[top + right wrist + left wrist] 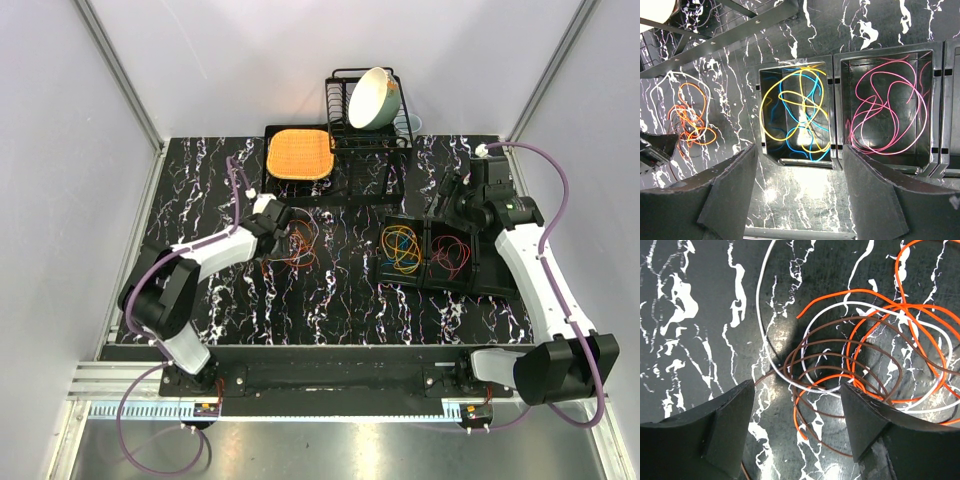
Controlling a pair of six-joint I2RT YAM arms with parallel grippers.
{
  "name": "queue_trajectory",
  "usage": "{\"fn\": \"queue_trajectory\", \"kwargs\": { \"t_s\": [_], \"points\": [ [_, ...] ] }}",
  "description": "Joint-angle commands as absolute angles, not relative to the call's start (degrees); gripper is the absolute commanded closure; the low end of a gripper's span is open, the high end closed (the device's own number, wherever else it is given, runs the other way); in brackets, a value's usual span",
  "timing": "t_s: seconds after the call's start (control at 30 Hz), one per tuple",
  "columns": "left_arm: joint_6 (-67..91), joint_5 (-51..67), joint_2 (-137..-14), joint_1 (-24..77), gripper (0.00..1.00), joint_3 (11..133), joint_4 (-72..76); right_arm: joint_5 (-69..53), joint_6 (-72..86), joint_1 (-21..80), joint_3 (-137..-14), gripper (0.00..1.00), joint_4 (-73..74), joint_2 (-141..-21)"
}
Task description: Untangle the cables
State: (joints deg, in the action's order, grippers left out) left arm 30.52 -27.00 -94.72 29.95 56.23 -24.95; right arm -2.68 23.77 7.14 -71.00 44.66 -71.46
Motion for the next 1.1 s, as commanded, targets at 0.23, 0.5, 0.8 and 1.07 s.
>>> {"fn": "queue_trajectory", "kwargs": {
  "t_s": [0.23,0.5,0.8,1.07],
  "points": [
    [30.41,-27.24,-99.58,29.45,0.54,56.43,-20.13,-3.16,23.20,7.21,-72.16,0.25,43.59,-72.51],
    [30.41,-27.34,-94.94,29.62,1.00,58.53,-22.84,-3.43,23.20,7.12,-72.33,0.26,43.42,-73.30],
    [26.91,-26.37,-83.60,31.73,1.00,77.04,-38.57,-7.37,24.70,7.21,-74.18,0.26,42.37,-72.51],
    [15.57,-16.97,-77.89,35.67,1.00,101.58,-47.64,-25.82,27.68,7.47,-74.62,0.21,33.41,-66.38]
  ]
}}
